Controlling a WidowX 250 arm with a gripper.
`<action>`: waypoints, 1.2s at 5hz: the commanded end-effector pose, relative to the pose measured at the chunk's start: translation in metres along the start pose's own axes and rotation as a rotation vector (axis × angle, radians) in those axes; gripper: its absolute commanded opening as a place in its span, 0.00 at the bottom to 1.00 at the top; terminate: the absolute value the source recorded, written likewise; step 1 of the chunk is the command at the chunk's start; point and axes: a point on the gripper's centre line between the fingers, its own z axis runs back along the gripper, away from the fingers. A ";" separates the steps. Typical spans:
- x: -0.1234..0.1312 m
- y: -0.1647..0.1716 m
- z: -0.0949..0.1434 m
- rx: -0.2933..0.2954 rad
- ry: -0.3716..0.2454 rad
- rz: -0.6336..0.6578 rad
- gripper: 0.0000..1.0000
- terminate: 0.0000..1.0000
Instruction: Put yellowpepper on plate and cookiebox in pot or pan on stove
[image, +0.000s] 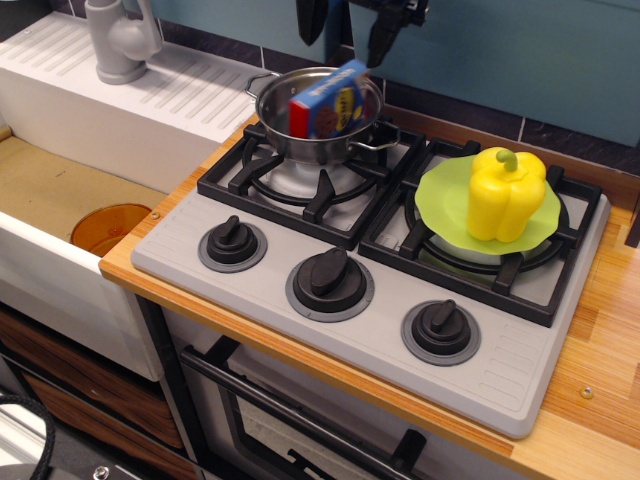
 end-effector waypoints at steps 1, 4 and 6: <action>0.003 -0.010 0.042 0.020 -0.058 0.011 1.00 0.00; -0.050 -0.050 0.078 0.062 -0.040 0.055 1.00 0.00; -0.068 -0.055 0.082 0.032 -0.034 0.049 1.00 0.00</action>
